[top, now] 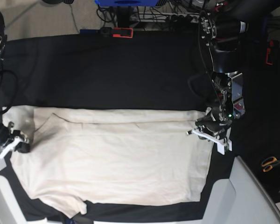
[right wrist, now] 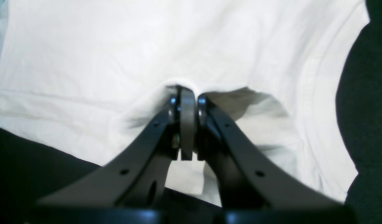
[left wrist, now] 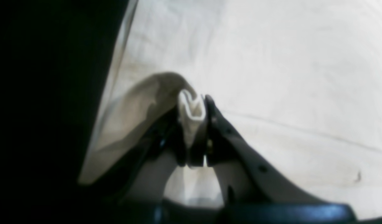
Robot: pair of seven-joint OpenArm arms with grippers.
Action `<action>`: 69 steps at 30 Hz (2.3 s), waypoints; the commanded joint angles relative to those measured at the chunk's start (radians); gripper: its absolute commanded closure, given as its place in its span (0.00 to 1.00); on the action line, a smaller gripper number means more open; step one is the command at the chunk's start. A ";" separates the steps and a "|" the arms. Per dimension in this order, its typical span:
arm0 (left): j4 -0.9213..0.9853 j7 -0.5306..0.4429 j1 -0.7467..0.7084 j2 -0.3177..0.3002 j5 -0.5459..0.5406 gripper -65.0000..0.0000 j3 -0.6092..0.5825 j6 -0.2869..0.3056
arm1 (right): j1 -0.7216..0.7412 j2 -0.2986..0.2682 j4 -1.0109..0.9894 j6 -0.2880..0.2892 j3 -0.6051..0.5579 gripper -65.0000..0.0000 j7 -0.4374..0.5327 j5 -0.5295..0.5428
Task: Fold the T-shirt properly
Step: 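Lift both held corners and fold the shirt edge over toward the hem, then open both grippers to release the folded edge and raise the left gripper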
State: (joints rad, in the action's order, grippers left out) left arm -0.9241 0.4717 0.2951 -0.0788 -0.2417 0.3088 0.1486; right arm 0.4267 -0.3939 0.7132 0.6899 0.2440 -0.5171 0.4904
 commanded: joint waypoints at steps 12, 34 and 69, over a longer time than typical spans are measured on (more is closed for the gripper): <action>-0.017 -0.027 0.059 -0.036 -0.002 1.00 -0.004 0.003 | 0.077 -0.012 0.013 0.008 0.001 1.00 0.022 0.020; 0.053 -0.034 0.120 -0.039 0.002 1.00 -0.007 0.006 | 0.076 -0.010 -0.059 0.008 0.001 0.99 0.128 0.020; -0.494 -0.218 -0.423 -0.095 -0.008 0.00 -0.001 0.007 | -0.234 0.195 0.359 0.008 0.811 0.39 -0.301 0.024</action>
State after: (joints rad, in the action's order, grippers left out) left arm -1.3994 0.2787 -0.1421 -0.1707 -0.2390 0.3073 0.1562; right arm 0.1734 -0.1810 1.0584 0.6907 1.0580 -0.8341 0.4946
